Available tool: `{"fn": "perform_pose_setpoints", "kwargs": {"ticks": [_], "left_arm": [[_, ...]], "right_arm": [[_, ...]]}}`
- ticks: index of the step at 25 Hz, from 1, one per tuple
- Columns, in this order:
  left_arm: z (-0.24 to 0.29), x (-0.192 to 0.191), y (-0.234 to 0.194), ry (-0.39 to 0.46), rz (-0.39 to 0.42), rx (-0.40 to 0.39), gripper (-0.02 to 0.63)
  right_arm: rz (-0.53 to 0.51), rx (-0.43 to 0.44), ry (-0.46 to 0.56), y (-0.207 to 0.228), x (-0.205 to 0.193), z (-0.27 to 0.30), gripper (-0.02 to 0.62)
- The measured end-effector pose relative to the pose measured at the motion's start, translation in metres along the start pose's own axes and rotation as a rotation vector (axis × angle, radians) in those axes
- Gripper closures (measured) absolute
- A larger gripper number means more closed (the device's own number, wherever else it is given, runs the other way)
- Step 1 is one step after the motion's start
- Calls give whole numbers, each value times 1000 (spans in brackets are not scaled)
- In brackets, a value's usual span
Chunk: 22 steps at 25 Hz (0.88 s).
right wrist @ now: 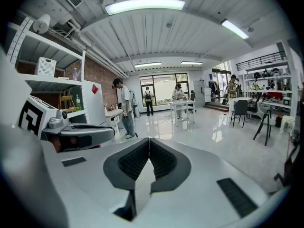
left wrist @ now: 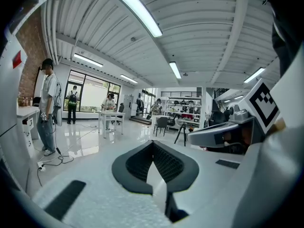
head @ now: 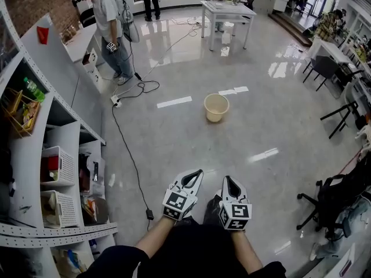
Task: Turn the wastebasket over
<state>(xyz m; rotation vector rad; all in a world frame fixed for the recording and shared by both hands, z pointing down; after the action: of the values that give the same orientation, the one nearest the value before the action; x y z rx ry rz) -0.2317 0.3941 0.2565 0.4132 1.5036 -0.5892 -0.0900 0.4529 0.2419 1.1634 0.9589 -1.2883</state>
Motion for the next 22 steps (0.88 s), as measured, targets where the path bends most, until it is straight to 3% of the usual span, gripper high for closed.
{"fn": "perform_pose_setpoints", "kwargs": {"ticks": [22], "left_arm": [[24, 1, -20, -28, -11, -2, 598]], "right_arm": [[21, -16, -35, 16, 4, 18, 584]]}}
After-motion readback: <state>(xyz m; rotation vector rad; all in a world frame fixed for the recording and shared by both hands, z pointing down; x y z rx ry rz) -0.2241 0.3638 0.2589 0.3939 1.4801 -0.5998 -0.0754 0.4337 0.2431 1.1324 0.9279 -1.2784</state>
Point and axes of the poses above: the fingertips, and each gripper's own axes: z forward along the fingers, y to its right, x out of its top, the point moved 6 cm from there along -z, backward along the fingers, and after that the axes turned 9 degrees about y, right-handed, at the moved point
